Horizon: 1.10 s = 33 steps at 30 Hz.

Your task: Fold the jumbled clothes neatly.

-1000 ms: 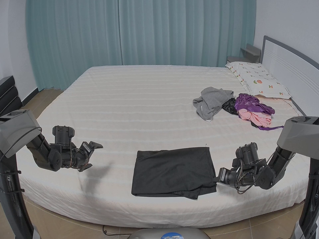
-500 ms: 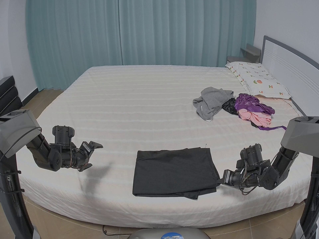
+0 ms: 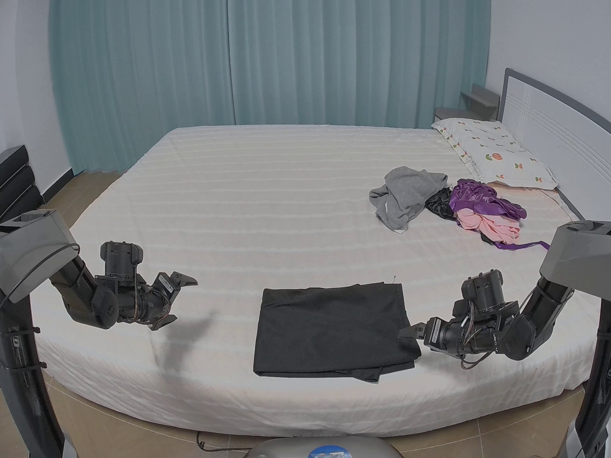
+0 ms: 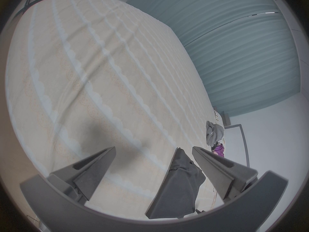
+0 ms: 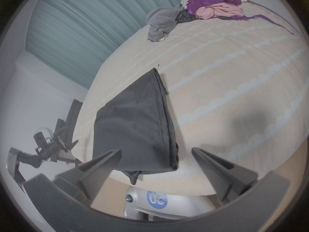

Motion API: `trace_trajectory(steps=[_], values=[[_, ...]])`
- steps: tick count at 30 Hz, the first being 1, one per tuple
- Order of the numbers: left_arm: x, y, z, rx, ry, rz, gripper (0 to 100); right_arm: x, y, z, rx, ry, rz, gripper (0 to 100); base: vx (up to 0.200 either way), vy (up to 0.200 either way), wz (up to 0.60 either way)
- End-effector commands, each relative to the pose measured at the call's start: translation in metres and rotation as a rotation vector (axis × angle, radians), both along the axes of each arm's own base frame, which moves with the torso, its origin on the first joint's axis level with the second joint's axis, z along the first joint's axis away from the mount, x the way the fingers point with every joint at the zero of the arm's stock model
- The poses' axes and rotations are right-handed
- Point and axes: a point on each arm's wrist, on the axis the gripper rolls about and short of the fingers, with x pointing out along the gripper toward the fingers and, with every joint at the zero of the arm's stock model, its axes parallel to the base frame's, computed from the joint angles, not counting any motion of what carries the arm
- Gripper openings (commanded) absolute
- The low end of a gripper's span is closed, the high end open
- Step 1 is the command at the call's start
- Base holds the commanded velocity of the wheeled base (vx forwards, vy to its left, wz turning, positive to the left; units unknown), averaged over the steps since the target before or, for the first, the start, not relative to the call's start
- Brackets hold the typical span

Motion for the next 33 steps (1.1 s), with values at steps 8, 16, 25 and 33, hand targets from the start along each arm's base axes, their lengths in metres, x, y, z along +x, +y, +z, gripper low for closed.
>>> trace_trajectory(steps=[8, 16, 25, 33], values=[[-0.002, -0.011, 0.001, -0.005, 0.004, -0.025, 100, 0.026, 0.000, 0.005, 0.116, -0.023, -0.084, 100, 0.000, -0.200, 0.00], [-0.002, -0.014, 0.001, -0.004, 0.004, -0.030, 100, 0.029, 0.000, 0.005, 0.126, -0.023, -0.097, 100, 0.000, -0.150, 0.00], [-0.004, -0.016, 0.000, 0.000, 0.012, -0.029, 100, 0.033, 0.005, 0.003, 0.121, -0.027, -0.095, 100, 0.044, 0.000, 0.00], [0.004, -0.036, -0.007, 0.058, -0.005, -0.053, 100, 0.038, 0.016, -0.002, 0.120, -0.024, -0.069, 100, 0.025, 0.000, 0.00]])
